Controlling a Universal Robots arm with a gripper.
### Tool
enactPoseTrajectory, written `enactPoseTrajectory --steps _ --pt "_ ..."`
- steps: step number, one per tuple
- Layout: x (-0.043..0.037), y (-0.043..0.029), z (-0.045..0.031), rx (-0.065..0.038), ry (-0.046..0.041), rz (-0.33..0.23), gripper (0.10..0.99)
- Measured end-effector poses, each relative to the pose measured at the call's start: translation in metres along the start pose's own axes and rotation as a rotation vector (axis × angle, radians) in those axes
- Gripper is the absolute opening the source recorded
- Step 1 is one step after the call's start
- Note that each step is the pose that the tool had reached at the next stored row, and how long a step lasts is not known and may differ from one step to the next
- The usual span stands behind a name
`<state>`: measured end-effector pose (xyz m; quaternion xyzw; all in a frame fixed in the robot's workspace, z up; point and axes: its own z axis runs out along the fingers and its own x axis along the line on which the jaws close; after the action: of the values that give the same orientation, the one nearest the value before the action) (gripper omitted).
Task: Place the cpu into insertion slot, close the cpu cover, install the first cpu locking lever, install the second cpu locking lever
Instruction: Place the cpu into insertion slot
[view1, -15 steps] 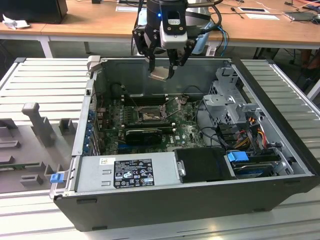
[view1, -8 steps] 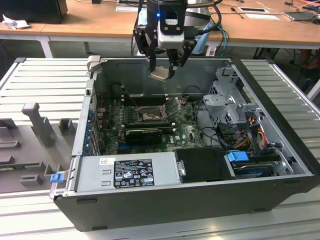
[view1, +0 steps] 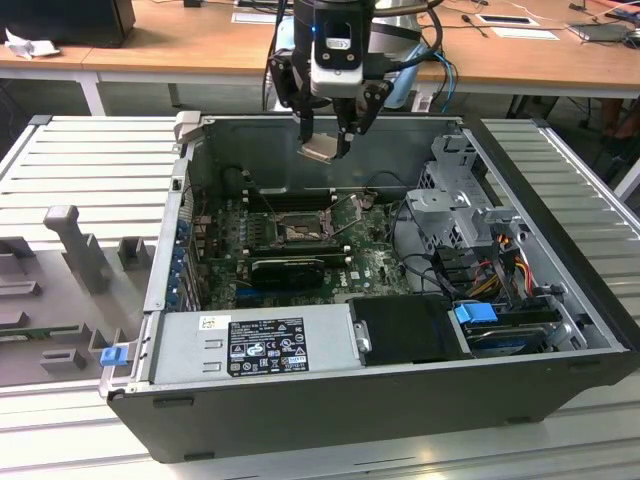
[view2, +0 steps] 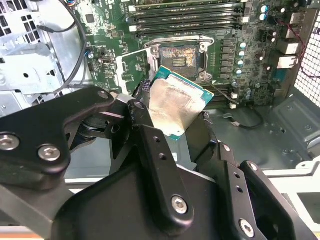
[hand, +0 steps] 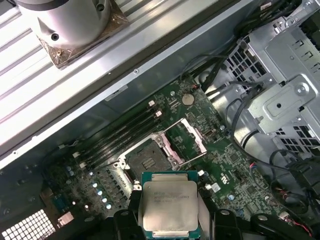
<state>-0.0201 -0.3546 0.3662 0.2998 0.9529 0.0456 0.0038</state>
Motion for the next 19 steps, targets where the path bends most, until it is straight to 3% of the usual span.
enactPoseTrajectory --steps 19 --pt "0.0000 -0.0001 0.0015 -0.003 -0.0127 0.141 0.529"
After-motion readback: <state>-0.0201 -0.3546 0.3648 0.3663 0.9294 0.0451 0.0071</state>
